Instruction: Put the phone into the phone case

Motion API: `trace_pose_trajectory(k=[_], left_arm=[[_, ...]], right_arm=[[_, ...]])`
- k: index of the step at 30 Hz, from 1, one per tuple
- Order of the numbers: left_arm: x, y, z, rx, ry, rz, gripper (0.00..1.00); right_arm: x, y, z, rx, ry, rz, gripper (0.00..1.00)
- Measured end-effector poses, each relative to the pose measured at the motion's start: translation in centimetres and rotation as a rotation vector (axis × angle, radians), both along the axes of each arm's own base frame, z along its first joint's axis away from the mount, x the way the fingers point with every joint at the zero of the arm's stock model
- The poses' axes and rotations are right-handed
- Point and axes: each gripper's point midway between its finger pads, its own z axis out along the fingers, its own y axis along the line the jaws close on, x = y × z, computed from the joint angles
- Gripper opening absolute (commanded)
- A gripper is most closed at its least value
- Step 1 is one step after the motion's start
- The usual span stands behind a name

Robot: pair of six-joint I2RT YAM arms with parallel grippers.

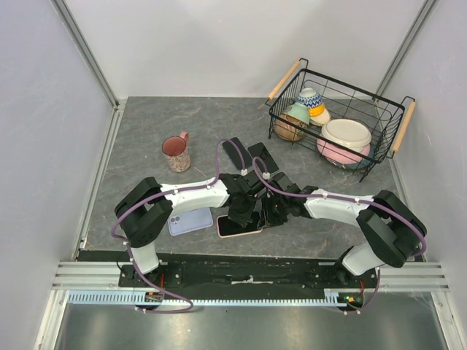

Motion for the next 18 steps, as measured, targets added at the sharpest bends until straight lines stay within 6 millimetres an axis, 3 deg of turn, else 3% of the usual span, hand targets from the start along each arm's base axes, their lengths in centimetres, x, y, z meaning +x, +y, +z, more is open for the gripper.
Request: trace_pose_trajectory(k=[5, 7, 8, 11, 18], left_arm=[[0.0, 0.0, 0.1, -0.009, -0.006, 0.000, 0.02], [0.0, -0.1, 0.1, -0.020, -0.009, -0.002, 0.02], [0.0, -0.1, 0.1, -0.025, -0.009, -0.002, 0.02], [0.0, -0.1, 0.2, -0.049, -0.013, 0.001, 0.02], [0.1, 0.0, 0.2, -0.125, -0.002, 0.015, 0.02]], right_arm=[[0.0, 0.0, 0.3, 0.002, -0.020, 0.002, 0.16], [0.1, 0.1, 0.6, 0.013, -0.045, 0.006, 0.26], [0.0, 0.0, 0.7, 0.016, -0.053, 0.006, 0.40], [0.3, 0.1, 1.0, 0.052, -0.084, 0.004, 0.51], [2.5, -1.2, 1.7, 0.195, -0.106, -0.085, 0.52]])
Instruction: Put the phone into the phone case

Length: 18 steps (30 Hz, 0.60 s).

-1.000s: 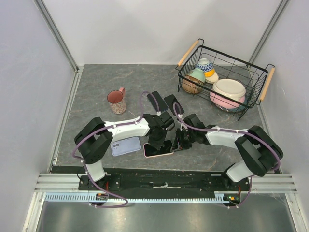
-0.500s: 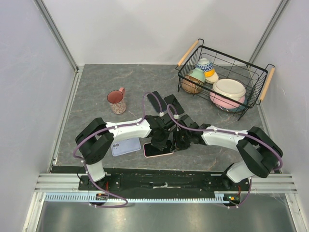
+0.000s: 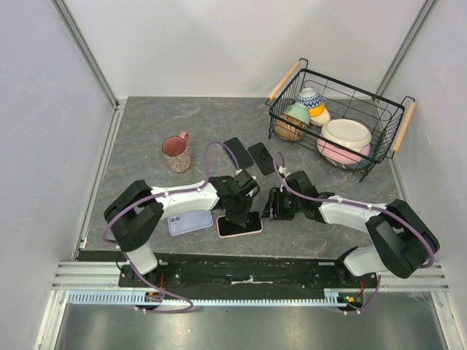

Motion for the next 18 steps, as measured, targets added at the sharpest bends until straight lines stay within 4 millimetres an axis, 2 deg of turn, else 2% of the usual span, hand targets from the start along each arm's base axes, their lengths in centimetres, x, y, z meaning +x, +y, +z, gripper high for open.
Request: trace_pose_trajectory(k=[4, 10, 18], left_arm=[[0.1, -0.3, 0.0, -0.024, 0.007, -0.001, 0.02], [0.4, -0.7, 0.1, -0.050, 0.007, 0.000, 0.02], [1.0, -1.9, 0.1, -0.078, 0.018, -0.004, 0.02]], right_arm=[[0.9, -0.1, 0.0, 0.035, 0.005, -0.018, 0.51], [1.7, 0.9, -0.2, 0.107, 0.022, -0.001, 0.48], [2.4, 2.0, -0.6, 0.151, 0.031, 0.024, 0.37]])
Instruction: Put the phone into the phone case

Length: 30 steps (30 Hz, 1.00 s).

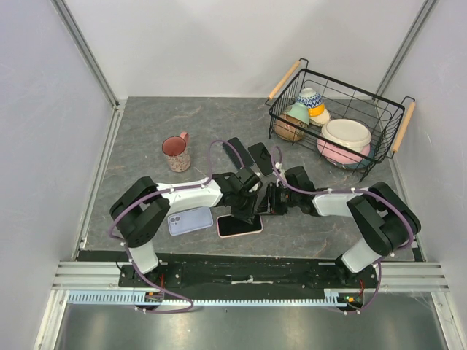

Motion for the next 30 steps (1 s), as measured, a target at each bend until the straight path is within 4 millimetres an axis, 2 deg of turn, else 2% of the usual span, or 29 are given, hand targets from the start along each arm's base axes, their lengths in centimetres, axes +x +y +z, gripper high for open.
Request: trace_pose_trajectory(k=[4, 21, 26, 30], left_arm=[[0.3, -0.9, 0.0, -0.017, 0.005, -0.006, 0.02], [0.8, -2.3, 0.0, -0.117, 0.104, -0.023, 0.02], [1.0, -2.1, 0.0, -0.115, 0.106, -0.015, 0.02], [1.8, -0.8, -0.4, -0.102, 0.117, 0.026, 0.02]], right_arm=[[0.1, -0.1, -0.3, -0.002, 0.011, 0.001, 0.29], [0.2, -0.3, -1.0, -0.082, 0.079, 0.052, 0.20], [0.2, -0.2, -1.1, -0.096, 0.097, 0.065, 0.18], [0.3, 0.0, -1.3, -0.138, 0.090, 0.062, 0.17]])
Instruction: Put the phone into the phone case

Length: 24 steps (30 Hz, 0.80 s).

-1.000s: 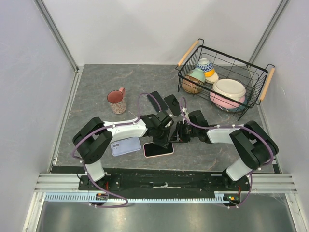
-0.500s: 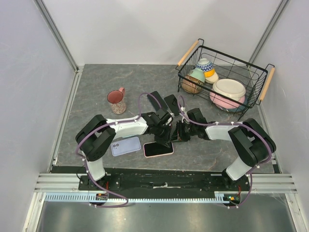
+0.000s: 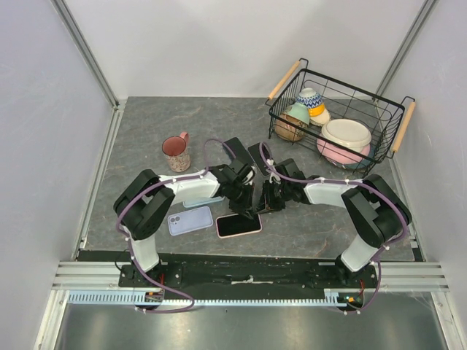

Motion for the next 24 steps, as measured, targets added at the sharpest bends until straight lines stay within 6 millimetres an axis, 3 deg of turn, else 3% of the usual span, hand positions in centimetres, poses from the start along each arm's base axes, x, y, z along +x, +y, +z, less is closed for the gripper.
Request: trace_pose_trajectory(k=[4, 17, 21, 24], left_arm=[[0.8, 1.8, 0.0, 0.028, 0.010, 0.047, 0.02], [1.7, 4.9, 0.2, 0.169, -0.063, 0.085, 0.02], [1.2, 6.8, 1.2, 0.202, -0.105, 0.106, 0.04], [1.0, 7.6, 3.0, 0.181, -0.155, 0.123, 0.11]], right_arm=[[0.1, 0.6, -0.1, -0.065, -0.039, 0.006, 0.15], [0.6, 1.1, 0.1, -0.208, -0.158, -0.008, 0.05], [1.0, 1.1, 0.8, -0.259, -0.224, -0.023, 0.03], [1.1, 1.0, 1.2, -0.288, -0.263, -0.027, 0.02]])
